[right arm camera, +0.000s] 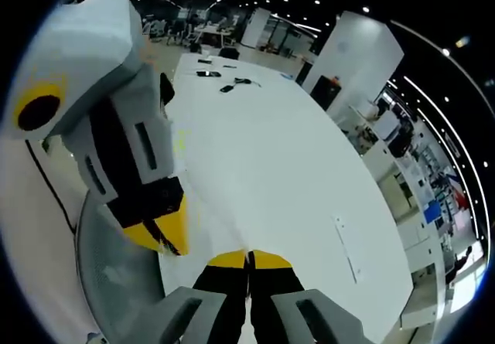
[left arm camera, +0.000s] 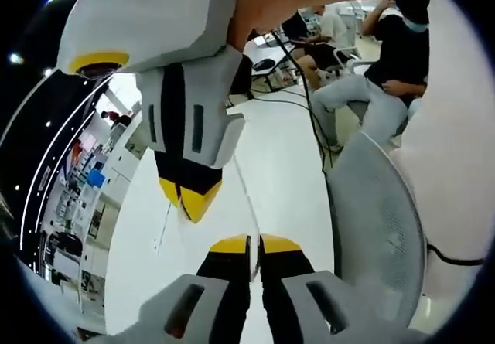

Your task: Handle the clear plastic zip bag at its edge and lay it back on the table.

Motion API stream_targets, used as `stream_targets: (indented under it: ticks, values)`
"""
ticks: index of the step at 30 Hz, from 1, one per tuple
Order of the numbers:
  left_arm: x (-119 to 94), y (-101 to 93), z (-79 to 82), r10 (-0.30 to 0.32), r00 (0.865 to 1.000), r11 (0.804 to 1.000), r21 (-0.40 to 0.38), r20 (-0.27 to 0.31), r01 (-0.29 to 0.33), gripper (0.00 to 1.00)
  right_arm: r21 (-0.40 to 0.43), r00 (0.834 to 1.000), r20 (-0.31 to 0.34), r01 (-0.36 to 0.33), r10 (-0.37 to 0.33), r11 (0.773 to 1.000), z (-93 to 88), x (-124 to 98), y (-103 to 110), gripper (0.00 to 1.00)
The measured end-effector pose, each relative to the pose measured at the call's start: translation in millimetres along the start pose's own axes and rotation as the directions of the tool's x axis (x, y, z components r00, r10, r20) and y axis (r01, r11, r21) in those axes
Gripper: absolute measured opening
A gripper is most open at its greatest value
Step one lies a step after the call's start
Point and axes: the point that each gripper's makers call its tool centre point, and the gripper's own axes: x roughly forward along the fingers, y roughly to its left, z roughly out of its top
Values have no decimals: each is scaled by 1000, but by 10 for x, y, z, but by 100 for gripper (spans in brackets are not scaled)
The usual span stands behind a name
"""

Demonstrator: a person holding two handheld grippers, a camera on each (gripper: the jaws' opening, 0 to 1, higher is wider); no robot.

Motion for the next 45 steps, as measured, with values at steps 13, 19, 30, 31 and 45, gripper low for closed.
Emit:
stream_targets:
  ticks: [13,19,30,31,45]
  values:
    - [24,-238,-3,-77,997,997,-2,12,77,0,16,1000,5,22,-22,1000,-22,-1,-95,0]
    - [37,-303,12,-84,996,996,-9,30,84,0,21,999,10,30,-30,999,-26,-4,-156,0]
    - [51,-322,-31,-80,996,996,-26,27,81,0,-26,999,-16,37,-38,999,-62,42,-74,0]
    - [50,-308,-45,-73,997,997,-29,25,74,0,-24,999,-15,37,-37,999,-61,41,-74,0]
    - [-61,-9,-19,17,998,997,-71,62,-12,2,-43,999,-15,35,-36,998,-36,34,-78,0]
